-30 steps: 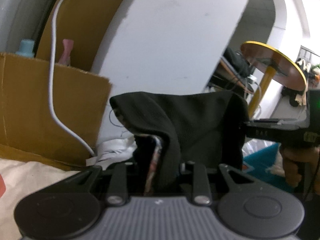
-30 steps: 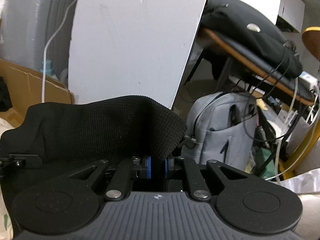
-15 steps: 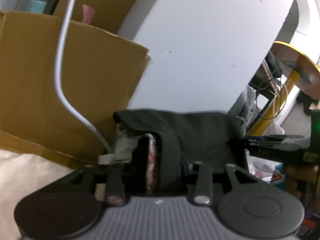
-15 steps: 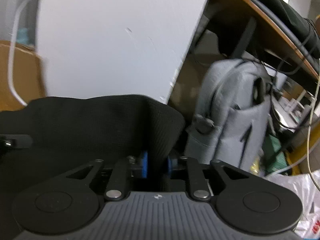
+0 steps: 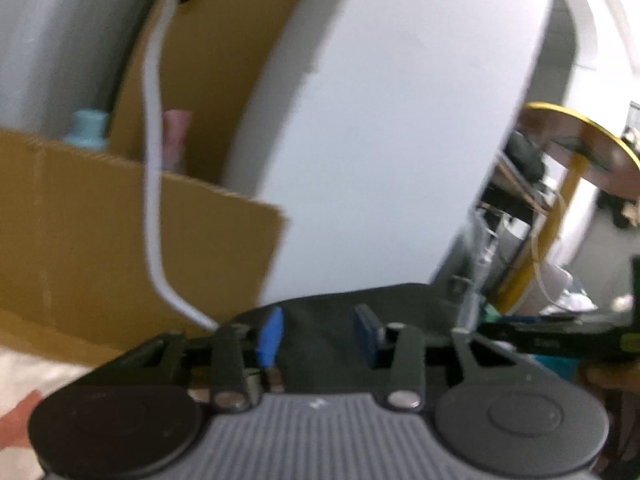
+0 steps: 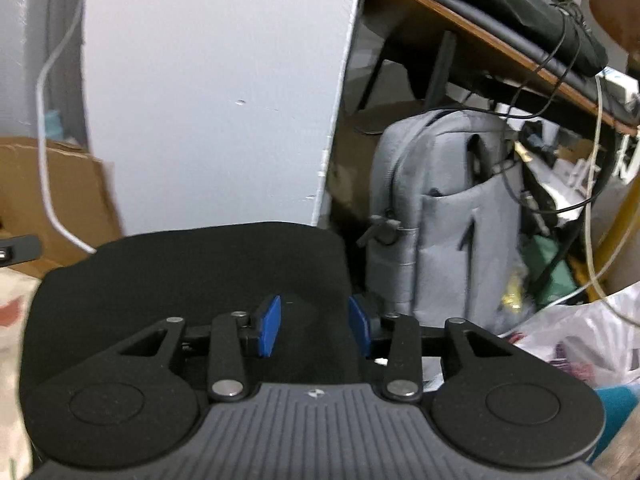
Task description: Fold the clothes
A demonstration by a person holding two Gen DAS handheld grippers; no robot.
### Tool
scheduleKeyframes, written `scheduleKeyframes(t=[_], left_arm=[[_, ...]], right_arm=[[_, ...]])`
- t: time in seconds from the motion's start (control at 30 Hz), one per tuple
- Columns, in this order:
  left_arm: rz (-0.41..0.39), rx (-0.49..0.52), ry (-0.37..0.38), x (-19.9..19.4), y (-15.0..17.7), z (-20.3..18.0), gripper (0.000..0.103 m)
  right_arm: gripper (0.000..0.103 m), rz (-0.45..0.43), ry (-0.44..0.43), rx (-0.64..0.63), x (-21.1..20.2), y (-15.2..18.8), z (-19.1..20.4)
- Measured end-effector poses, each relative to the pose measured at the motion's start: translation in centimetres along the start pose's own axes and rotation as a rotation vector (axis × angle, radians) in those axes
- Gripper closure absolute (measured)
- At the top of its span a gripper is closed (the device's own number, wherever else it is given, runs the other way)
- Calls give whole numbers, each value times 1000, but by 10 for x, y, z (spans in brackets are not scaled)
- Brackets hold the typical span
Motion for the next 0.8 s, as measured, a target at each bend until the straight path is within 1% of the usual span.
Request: scheduleKeyframes(t=[0.03, 0.1, 0.17, 0.2, 0.23, 0.37, 0.47, 0.57, 0.63, 0.7, 0.8], left_arm=[[7, 13, -4, 6, 3, -2, 70], [20, 40, -11, 18, 9, -7, 71], [33, 67, -18, 30, 16, -12, 73], [36, 72, -22, 34, 19, -10, 74], [37, 72, -26, 38, 22, -7, 77], [34, 66, -43, 57, 38, 13, 77], [38, 49, -48, 68, 51, 25, 75], [28, 49, -46, 71, 59, 31, 75], [37, 48, -52, 74, 62, 34, 73], [48, 50, -58, 75, 60, 36, 70], [73, 65, -92, 68, 52, 36, 67]], right_arm=[[61, -9, -10, 1, 0, -2, 2], [61, -25, -11, -1, 8, -7, 4], [64, -21, -19, 12, 25, -9, 5], [68, -17, -21, 17, 31, -9, 4], [71, -12, -23, 22, 38, -9, 4], [72, 1, -15, 48, 66, -5, 0], [74, 22, -23, 51, 87, 5, 1], [74, 29, -19, 41, 100, 14, 4], [74, 34, -12, 45, 104, 18, 4], [73, 47, 1, 62, 109, 19, 2], [73, 88, 66, 58, 114, 15, -4]])
Point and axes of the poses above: each gripper's, at about its wrist camera, not at the fingertips, and x roughly the way its jaws point, z to its left, y to its underside, the point moved 9 cm from there along x, roughly the way its jaws point, and after that the axes turned 3 degrees about -x, right-handed, at the moved point
